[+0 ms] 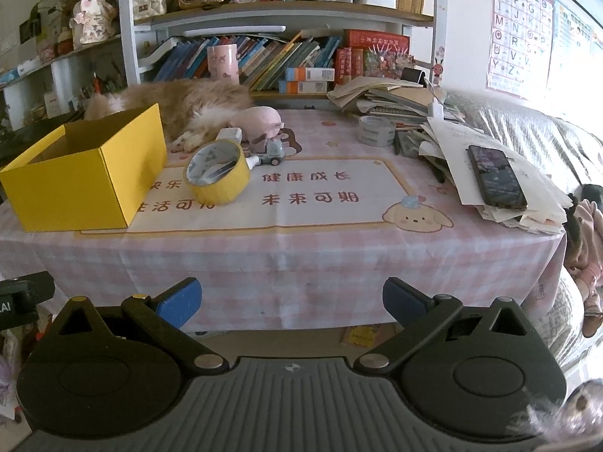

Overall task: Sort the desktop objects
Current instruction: 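Move both tools toward the yellow tape roll on the table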

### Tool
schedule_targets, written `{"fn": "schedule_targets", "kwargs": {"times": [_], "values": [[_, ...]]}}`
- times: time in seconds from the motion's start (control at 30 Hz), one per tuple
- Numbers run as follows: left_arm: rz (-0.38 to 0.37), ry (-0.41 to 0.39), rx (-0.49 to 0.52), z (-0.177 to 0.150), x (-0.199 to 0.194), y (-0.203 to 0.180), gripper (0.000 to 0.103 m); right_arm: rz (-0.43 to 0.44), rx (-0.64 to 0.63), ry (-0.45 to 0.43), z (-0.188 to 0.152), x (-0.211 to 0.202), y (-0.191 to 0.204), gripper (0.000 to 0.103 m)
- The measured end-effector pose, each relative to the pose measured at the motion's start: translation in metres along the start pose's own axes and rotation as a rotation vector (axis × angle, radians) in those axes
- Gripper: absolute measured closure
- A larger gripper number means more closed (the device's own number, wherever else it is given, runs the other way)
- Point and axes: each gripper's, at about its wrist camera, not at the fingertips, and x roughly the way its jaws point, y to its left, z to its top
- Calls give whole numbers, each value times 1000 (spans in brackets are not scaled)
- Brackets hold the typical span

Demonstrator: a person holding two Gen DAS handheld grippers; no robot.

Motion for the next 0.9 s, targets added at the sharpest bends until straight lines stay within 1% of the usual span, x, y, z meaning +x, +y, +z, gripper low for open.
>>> {"fn": "schedule_targets", "kwargs": {"times": [0.9], "values": [[-12,1,1,4,11,7,0,13,-26,14,1,13,14,0]]}}
